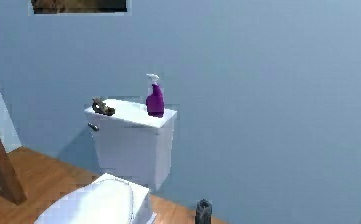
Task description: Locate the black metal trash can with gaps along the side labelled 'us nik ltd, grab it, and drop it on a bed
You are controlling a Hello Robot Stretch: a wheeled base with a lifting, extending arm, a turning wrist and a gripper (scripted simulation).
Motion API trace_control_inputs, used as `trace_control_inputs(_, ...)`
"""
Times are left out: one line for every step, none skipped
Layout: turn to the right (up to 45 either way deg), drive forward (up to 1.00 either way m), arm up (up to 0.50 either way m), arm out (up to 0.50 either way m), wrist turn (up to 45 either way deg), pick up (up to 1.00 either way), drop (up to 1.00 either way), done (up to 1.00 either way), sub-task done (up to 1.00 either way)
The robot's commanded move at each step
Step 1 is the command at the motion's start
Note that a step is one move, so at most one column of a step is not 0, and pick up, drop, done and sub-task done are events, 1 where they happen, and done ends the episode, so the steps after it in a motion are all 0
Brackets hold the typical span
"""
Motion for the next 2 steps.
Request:
trace_control_inputs(0.0, 0.35, 0.0, 0.0, 0.0, 0.0, 0.0, 0.0, 0.0)
trace_control_inputs(-45.0, 0.0, 0.0, 0.0, 0.0, 0.0, 0.0, 0.0, 0.0)
